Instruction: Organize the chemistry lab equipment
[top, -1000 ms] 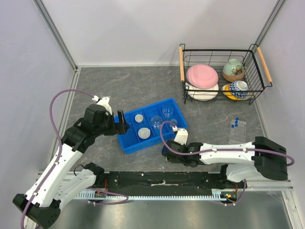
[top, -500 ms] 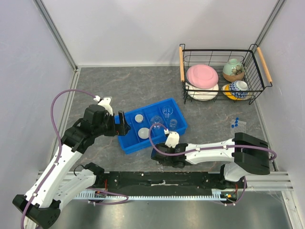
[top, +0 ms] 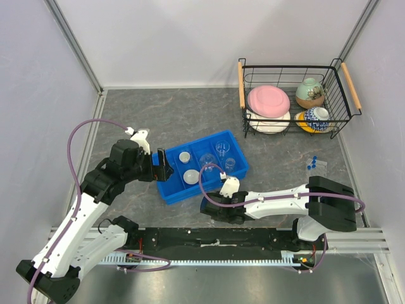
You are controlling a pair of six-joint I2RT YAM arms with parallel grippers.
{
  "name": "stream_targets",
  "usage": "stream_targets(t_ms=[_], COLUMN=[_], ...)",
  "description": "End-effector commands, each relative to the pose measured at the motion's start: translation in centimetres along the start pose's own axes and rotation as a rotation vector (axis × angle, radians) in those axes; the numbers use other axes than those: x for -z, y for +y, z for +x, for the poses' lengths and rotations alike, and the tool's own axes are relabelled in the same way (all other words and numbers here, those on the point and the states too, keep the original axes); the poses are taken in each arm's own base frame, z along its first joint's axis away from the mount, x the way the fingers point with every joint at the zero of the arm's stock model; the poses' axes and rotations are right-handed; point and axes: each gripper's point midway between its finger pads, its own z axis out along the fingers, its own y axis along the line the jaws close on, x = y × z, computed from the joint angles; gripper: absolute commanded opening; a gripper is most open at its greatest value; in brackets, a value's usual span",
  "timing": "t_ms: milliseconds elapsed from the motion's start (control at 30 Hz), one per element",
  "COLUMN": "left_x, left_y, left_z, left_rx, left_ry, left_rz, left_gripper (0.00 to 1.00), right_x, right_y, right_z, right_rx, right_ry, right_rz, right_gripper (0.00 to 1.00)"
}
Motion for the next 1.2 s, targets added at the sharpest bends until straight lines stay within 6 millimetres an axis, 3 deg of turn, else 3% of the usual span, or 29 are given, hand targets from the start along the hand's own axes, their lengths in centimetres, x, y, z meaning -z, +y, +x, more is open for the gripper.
stream_targets(t_ms=[0, 200, 533, 900, 1033, 1167], left_x=[1.0, 1.0, 0.9, 0.8, 0.7, 0.5], left_y=[-1.0, -1.0, -0.9, -0.4, -0.4, -0.1], left_z=[-1.5, -1.6, -1.5, -1.6, -1.8, -1.8], left_rx=[-0.049, -0.05, -0.051, -0.053, -0.051, -0.057], left_ry=[-0.049, -0.051, -0.04, -0.029, -0.026, -0.022], left_rz=[0.048, 0.047, 0.038, 0.009, 0.0, -0.015], left_gripper=[1.0, 1.0, 1.0, 1.0, 1.0, 1.0], right_x=[-0.7, -0.8, 1.3, 7.5, 10.2, 12.4], right_y=[-1.0, -1.3, -2.1, -3.0, -2.4, -1.2], right_z=[1.0, 1.2, 1.6, 3.3, 5.1, 7.3], right_rx=[-0.009, -0.008, 0.001, 0.128, 0.194, 0.381], right_ry=[0.018, 0.022, 0.017, -0.048, -0.071, -0.107], right_rz=[0.044, 0.05, 0.034, 0.018, -0.029, -0.055], right_gripper=[0.24, 0.1, 0.0, 0.0, 0.0, 0.0])
